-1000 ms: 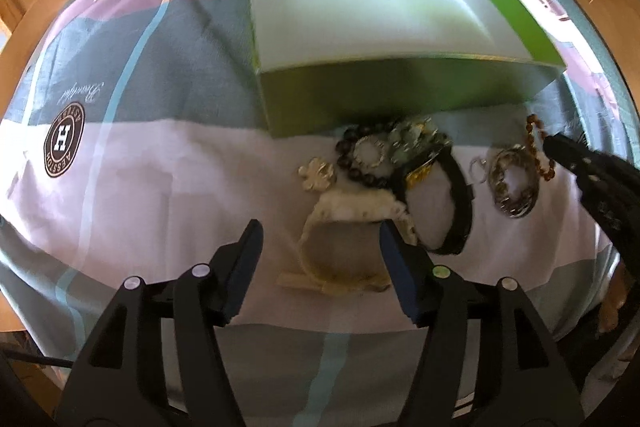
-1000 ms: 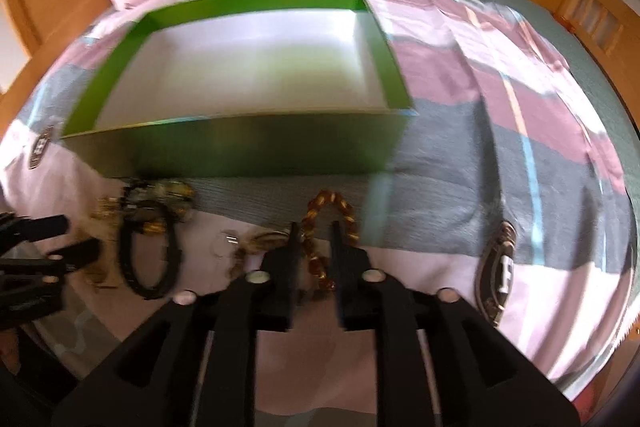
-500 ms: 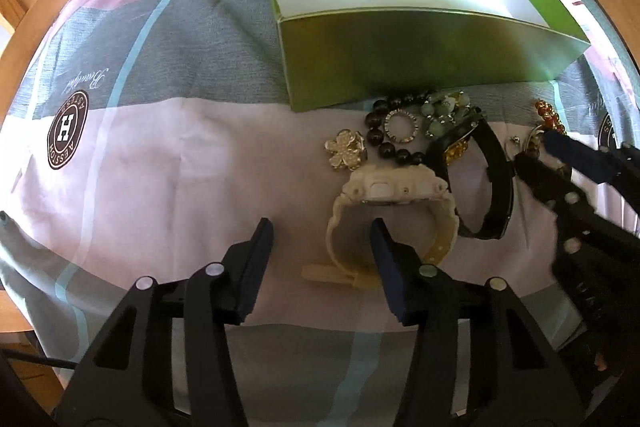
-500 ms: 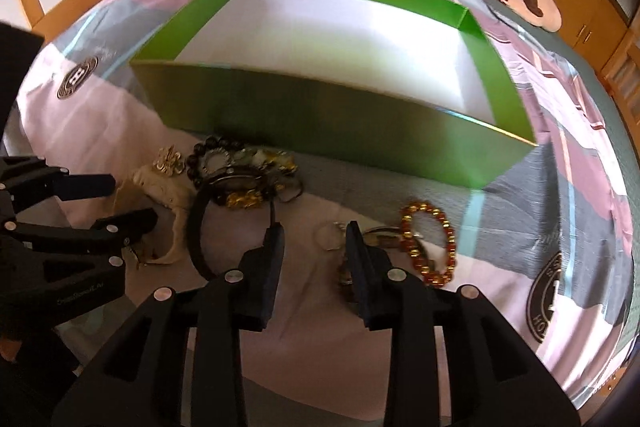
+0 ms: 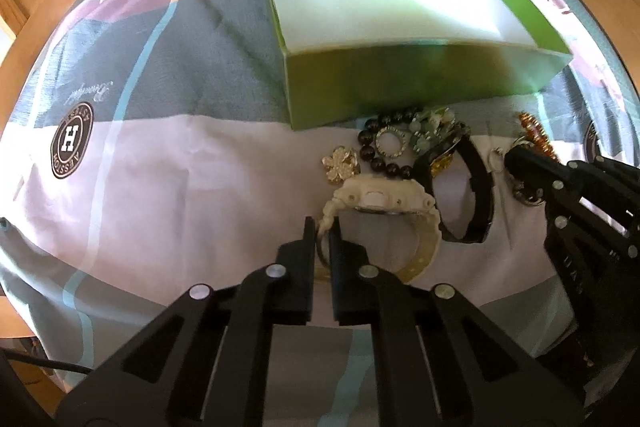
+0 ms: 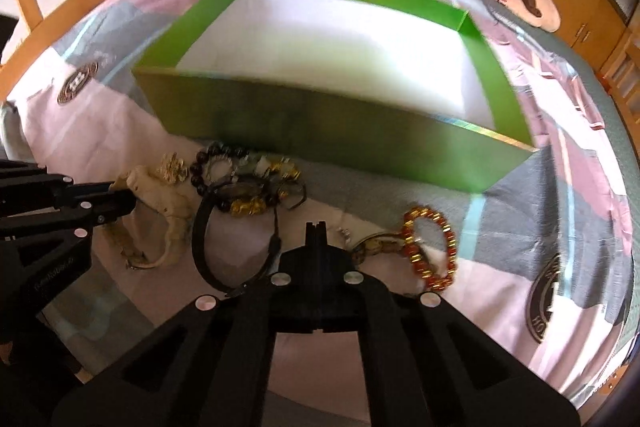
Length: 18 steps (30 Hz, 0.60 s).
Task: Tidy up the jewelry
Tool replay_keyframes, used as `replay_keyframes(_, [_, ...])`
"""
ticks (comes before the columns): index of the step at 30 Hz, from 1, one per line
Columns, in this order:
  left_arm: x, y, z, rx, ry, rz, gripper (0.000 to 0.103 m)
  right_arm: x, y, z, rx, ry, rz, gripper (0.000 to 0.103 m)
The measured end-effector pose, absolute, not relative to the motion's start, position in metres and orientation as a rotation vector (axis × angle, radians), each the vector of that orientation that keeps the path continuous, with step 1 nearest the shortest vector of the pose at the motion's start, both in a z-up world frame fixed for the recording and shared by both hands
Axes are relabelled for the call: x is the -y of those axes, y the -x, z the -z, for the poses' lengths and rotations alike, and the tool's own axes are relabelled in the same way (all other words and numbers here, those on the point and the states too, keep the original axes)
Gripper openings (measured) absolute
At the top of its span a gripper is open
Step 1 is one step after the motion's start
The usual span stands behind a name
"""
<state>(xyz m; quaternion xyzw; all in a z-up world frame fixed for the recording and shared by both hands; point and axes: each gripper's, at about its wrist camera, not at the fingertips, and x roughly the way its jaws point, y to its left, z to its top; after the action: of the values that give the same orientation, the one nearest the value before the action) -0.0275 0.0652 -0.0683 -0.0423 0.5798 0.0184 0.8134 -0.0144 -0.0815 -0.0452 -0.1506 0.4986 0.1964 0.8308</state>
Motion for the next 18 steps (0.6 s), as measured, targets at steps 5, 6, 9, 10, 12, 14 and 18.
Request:
replay_keyframes(5, [-0.078,0.03,0.041,-1.183,0.139,-0.034,0.007,0.102,0.011,0.02,-1.005,0.258,-0.394,0.0])
replay_keyframes(6, [-0.08,0.032,0.038,-1.176,0.146,-0.035,0.007,0.107,0.011,0.016,-0.994,0.245,-0.393,0.0])
replay_keyframes(9, [-0.093,0.033,0.03,-1.159,0.184,-0.03,0.007,0.114,0.01,0.007,-0.977,0.222,-0.389,0.0])
replay_keyframes(10, [-0.096,0.03,0.029,-1.158,0.194,-0.027,0.007,0.116,0.01,0.005,-0.974,0.217,-0.388,0.0])
replay_keyframes(12, [-0.097,0.031,0.026,-1.155,0.21,-0.022,0.007,0.117,0.01,0.005,-0.979,0.206,-0.395,0.0])
replay_keyframes(14, [-0.094,0.028,0.027,-1.158,0.205,-0.03,0.007,0.116,0.011,0.009,-1.005,0.186,-0.434,0.0])
replay_keyframes(18, [-0.086,0.027,0.036,-1.176,0.173,-0.047,0.009,0.098,0.015,0.028,-1.059,0.192,-0.512,0.013])
